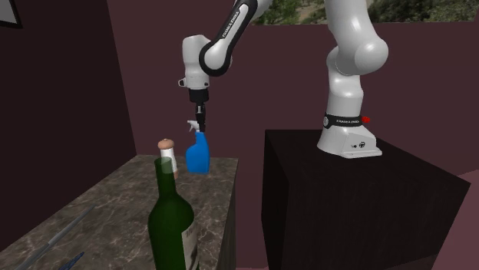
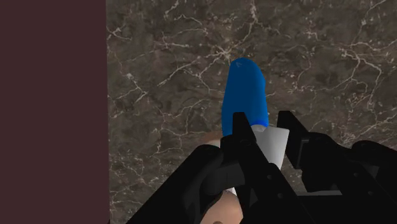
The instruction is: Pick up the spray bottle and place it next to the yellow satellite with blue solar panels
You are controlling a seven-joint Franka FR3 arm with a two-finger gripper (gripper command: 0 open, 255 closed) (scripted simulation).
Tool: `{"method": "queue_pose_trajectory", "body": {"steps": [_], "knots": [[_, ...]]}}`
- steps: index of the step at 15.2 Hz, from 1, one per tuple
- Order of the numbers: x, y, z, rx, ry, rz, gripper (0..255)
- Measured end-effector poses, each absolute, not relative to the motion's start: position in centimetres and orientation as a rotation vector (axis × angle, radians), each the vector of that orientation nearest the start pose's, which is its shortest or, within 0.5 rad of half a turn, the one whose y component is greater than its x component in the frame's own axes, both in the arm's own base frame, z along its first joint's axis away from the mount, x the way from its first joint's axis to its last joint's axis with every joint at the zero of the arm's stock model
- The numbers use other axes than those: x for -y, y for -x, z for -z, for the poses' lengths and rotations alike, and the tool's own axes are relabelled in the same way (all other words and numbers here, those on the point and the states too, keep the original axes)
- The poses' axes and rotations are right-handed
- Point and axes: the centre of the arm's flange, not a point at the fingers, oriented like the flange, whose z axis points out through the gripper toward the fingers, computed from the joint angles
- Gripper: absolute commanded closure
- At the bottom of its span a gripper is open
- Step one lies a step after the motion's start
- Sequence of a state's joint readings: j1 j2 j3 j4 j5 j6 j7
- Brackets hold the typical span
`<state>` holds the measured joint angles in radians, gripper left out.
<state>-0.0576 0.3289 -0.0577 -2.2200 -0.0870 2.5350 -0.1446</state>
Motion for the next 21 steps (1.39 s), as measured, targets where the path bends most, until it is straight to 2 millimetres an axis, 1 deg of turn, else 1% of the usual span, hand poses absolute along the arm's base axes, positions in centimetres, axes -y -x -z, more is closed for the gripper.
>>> {"method": "queue_pose_trajectory", "body": {"steps": [21], "knots": [[6.3,-54.7,-33.6,0.167,3.202,-0.036,255]]}}
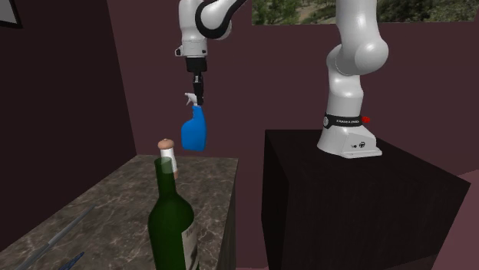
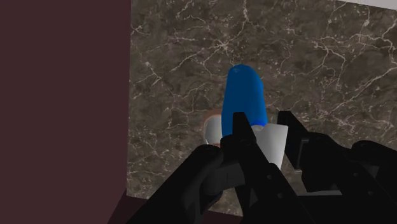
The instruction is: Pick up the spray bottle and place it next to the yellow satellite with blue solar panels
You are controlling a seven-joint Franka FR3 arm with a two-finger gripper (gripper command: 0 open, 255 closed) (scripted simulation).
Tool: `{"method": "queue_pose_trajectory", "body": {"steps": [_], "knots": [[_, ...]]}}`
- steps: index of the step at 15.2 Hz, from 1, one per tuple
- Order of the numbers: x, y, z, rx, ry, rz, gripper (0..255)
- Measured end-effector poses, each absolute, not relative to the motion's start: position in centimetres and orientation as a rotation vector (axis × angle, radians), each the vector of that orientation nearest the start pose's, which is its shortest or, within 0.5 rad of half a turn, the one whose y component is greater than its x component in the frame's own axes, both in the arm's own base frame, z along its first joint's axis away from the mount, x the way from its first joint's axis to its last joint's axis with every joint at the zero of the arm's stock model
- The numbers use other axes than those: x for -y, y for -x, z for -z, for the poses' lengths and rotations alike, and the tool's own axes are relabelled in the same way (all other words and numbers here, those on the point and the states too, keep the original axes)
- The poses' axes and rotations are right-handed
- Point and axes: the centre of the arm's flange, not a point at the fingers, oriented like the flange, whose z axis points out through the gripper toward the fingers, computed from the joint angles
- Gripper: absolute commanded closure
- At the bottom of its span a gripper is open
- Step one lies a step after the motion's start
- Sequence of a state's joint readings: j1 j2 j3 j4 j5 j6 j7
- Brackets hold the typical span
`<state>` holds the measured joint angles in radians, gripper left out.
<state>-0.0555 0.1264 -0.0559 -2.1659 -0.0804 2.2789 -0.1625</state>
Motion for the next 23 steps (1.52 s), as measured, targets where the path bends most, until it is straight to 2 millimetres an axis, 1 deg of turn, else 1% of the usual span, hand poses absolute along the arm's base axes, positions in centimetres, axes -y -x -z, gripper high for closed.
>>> {"method": "queue_pose_trajectory", "body": {"steps": [23], "knots": [[6.3,-54.7,-45.7,0.167,3.202,-0.036,255]]}}
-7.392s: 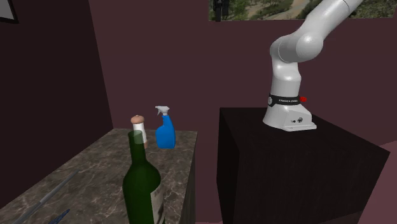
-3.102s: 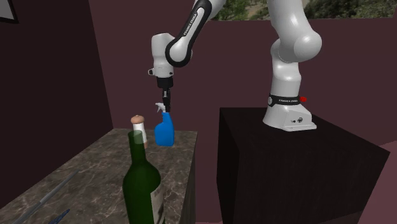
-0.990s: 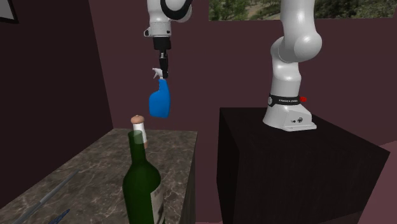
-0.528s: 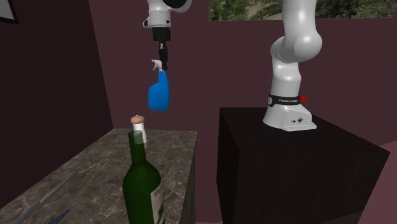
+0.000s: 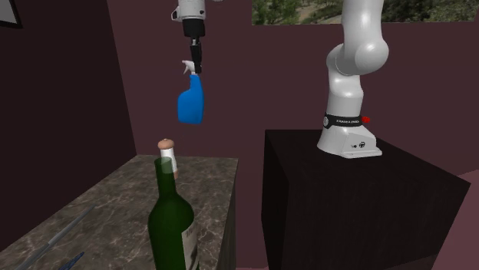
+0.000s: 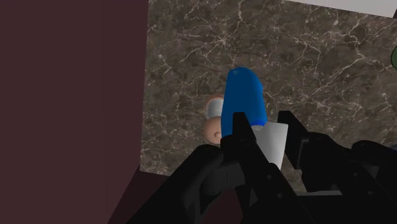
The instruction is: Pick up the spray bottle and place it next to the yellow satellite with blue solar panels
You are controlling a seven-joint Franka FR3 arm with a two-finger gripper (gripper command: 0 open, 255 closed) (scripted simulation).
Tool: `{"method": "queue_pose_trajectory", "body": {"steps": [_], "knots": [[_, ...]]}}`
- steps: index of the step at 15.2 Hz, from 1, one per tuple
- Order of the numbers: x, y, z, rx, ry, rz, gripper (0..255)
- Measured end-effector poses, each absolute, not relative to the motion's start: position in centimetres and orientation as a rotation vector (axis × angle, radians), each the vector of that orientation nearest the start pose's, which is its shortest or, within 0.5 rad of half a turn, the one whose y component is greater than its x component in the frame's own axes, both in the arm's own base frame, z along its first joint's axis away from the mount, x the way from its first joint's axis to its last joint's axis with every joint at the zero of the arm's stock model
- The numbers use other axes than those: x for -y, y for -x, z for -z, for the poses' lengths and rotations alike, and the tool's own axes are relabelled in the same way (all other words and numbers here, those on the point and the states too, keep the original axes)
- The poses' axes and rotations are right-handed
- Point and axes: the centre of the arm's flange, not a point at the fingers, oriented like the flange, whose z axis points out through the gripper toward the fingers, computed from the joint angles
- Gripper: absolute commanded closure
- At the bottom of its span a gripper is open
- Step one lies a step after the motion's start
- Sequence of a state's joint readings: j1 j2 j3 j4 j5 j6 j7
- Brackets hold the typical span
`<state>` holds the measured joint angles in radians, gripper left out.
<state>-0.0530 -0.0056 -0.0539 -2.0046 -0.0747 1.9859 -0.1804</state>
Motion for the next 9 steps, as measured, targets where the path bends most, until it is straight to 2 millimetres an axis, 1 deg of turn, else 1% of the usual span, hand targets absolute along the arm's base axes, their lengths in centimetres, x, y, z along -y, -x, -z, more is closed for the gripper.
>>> {"method": "queue_pose_trajectory", "body": {"steps": [9], "knots": [[6.4,-54.7,-50.5,0.167,3.202,-0.036,255]]}}
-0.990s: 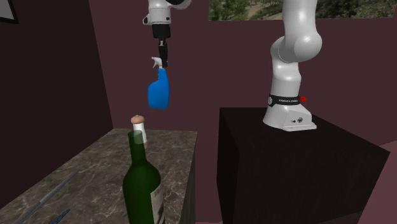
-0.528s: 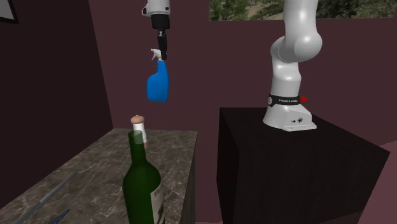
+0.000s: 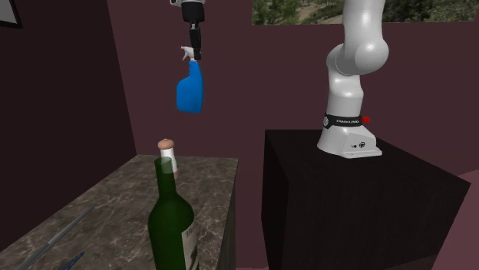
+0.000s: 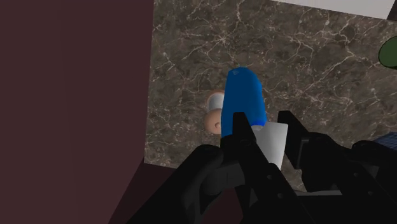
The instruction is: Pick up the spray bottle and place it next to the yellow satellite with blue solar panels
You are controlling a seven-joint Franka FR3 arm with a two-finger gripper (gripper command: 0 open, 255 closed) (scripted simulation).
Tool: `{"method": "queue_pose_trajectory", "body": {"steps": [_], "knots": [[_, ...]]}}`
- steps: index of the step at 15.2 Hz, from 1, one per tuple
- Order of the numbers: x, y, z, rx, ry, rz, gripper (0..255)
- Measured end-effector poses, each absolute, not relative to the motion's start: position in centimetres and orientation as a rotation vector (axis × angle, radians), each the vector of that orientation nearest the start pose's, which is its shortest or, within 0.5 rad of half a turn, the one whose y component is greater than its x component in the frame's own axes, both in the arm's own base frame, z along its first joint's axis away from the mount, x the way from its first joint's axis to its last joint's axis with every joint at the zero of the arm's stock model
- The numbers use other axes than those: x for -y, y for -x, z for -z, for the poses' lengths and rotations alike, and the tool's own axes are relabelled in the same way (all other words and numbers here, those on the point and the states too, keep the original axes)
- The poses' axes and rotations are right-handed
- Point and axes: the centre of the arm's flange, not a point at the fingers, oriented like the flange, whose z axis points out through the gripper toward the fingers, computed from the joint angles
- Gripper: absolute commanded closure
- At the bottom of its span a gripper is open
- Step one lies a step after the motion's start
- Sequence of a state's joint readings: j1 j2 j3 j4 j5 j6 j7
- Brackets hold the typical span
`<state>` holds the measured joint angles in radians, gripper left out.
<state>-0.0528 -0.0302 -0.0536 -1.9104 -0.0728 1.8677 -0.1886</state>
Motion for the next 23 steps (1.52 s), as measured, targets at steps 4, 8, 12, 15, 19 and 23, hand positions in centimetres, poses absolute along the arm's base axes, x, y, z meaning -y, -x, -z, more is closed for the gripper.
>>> {"method": "queue_pose_trajectory", "body": {"steps": [4,8,12,15,19,23], "knots": [[2.6,-56.0,-50.8,0.169,3.203,-0.036,255],[-2.6,-57.6,-50.9,0.169,3.203,-0.036,255],[-7.6,-59.3,-50.7,0.169,3.202,-0.037,255],[-11.5,-60.5,-50.9,0.169,3.202,-0.037,255],[-16.1,-62.1,-50.8,0.169,3.202,-0.037,255],[-21.0,-63.7,-51.0,0.169,3.203,-0.037,255]]}}
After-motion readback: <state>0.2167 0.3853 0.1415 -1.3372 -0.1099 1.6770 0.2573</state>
